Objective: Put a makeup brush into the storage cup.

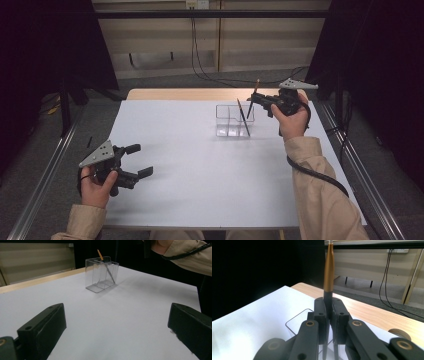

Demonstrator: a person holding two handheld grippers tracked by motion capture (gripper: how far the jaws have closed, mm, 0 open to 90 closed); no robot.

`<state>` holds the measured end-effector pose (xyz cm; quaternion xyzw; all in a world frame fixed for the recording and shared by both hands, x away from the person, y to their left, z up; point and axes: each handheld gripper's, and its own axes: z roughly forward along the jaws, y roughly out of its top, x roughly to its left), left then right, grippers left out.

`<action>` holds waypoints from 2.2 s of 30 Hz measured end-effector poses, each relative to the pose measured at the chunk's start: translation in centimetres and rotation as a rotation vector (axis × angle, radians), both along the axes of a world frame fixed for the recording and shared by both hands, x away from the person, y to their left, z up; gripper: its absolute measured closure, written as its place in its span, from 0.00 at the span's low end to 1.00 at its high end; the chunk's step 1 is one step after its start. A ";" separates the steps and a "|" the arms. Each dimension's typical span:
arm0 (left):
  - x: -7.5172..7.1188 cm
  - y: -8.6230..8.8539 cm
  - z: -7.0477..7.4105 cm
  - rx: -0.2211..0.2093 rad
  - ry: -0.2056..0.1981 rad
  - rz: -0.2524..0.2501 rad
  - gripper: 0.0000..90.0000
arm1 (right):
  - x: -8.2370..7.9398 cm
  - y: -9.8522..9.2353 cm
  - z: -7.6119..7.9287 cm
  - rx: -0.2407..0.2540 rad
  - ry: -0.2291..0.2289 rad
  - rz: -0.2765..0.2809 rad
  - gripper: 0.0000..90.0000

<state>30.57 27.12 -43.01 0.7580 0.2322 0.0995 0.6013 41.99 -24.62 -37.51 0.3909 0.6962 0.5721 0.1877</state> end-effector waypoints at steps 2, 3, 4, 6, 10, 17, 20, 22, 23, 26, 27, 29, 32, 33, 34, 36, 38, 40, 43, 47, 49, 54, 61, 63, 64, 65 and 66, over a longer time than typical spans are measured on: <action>0.0 0.0 0.0 0.000 0.000 -0.001 0.02 | 0.1 0.0 0.0 -0.004 0.000 -0.006 0.94; 0.0 0.0 0.0 0.000 0.000 -0.001 0.02 | 0.1 0.1 -0.1 -0.006 0.000 -0.007 0.94; 0.0 -0.1 0.0 0.000 0.002 0.000 0.02 | 0.2 0.1 -0.1 -0.008 0.002 -0.010 0.94; 0.0 -0.1 0.0 -0.002 0.002 -0.001 0.02 | 0.3 0.2 -0.3 -0.011 0.003 -0.016 0.94; 0.0 -0.1 0.0 0.000 0.002 0.000 0.02 | 0.4 0.6 -0.6 -0.016 0.004 -0.016 0.94; 0.0 -0.1 0.0 0.003 0.001 -0.001 0.02 | 0.5 1.0 -1.1 -0.016 0.009 -0.020 0.94; -0.1 -0.1 0.0 0.001 0.002 0.000 0.02 | 0.5 1.0 -1.3 -0.016 0.010 -0.022 0.94; -0.1 -0.1 0.0 0.004 0.000 -0.001 0.02 | 0.5 1.1 -1.4 -0.017 0.010 -0.024 0.94; 0.0 -0.1 0.0 0.005 0.000 0.000 0.02 | 0.5 1.1 -1.5 -0.018 0.014 -0.024 0.94; 0.0 -0.2 0.0 0.009 -0.003 -0.002 0.02 | 0.5 1.3 -1.7 -0.023 0.012 -0.020 0.94; 0.0 -0.2 0.0 0.008 -0.002 -0.001 0.02 | 0.5 1.3 -1.7 -0.026 0.010 -0.022 0.94; 0.0 -0.2 0.0 0.006 -0.001 -0.001 0.02 | 0.6 1.4 -1.8 -0.025 0.011 -0.019 0.94; 0.0 -0.1 0.0 0.007 -0.001 -0.002 0.02 | 0.6 1.5 -1.9 -0.028 0.012 -0.018 0.94; 0.0 -0.2 0.0 0.007 -0.001 -0.001 0.02 | 0.6 1.6 -2.0 -0.030 0.012 -0.018 0.94; 0.0 -0.2 0.0 0.008 -0.002 -0.001 0.02 | 0.6 1.6 -2.0 -0.029 0.011 -0.016 0.94; 0.0 -0.2 0.0 0.002 0.001 0.000 0.02 | 0.6 1.6 -2.1 -0.029 0.011 -0.016 0.94; 0.0 -0.1 0.0 0.006 -0.001 0.000 0.02 | 0.6 1.7 -2.1 -0.029 0.012 -0.015 0.94; 0.0 -0.1 0.0 0.008 -0.004 -0.001 0.02 | 0.6 1.7 -2.2 -0.032 0.011 -0.016 0.94; 0.0 -0.2 0.0 0.007 -0.002 -0.003 0.02 | 0.6 1.8 -2.3 -0.030 0.014 -0.014 0.94; 0.0 -0.2 0.0 0.009 -0.002 -0.004 0.02 | 0.6 1.8 -2.5 -0.038 0.018 -0.015 0.94; 0.0 -0.2 0.0 0.010 -0.002 -0.002 0.02 | 0.7 1.8 -2.6 -0.038 0.019 -0.013 0.94; 0.0 -0.2 0.0 0.010 -0.003 -0.003 0.02 | 0.7 1.9 -2.9 -0.042 0.023 -0.014 0.94; 0.0 -0.2 0.0 0.006 -0.002 -0.004 0.02 | 0.7 2.0 -3.1 -0.046 0.029 -0.010 0.94; 0.0 -0.2 0.0 0.006 -0.003 -0.003 0.02 | 0.7 2.1 -3.1 -0.048 0.028 -0.010 0.94; 0.0 -0.2 0.0 0.008 -0.004 -0.004 0.02 | 0.7 2.1 -3.1 -0.046 0.028 -0.010 0.94; 0.0 -0.2 0.0 0.005 -0.002 -0.004 0.02 | 0.6 2.1 -3.1 -0.046 0.028 -0.010 0.94; 0.0 -0.2 0.0 0.010 -0.004 -0.002 0.02 | 0.6 2.1 -3.1 -0.045 0.027 -0.010 0.94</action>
